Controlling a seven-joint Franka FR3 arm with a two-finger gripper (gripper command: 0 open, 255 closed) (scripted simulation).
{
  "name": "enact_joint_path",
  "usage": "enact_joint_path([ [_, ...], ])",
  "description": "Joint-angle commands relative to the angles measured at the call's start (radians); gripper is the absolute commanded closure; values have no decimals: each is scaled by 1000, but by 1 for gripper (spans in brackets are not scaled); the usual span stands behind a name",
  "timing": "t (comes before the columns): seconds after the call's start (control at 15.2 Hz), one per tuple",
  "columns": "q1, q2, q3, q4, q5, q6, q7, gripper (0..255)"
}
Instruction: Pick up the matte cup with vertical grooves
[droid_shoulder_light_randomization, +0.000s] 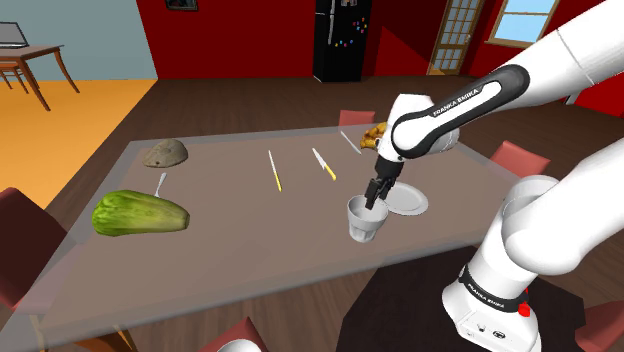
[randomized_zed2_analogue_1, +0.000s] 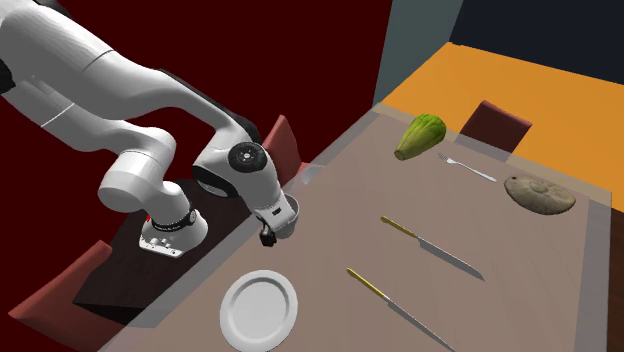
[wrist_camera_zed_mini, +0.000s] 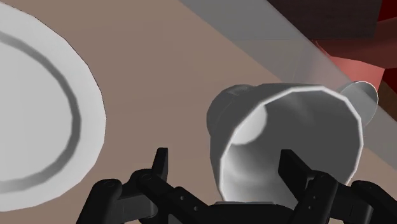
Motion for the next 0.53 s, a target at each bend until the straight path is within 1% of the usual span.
enact_joint_path([
  [0.0, 8, 28, -7, -11, 10, 39, -12, 0],
  [0.13, 11, 37, -10, -13, 14, 50, -16, 0],
  [0.2, 11, 38, -10, -12, 14, 50, -17, 255],
  [0.46, 10, 38, -11, -13, 14, 50, -17, 255],
])
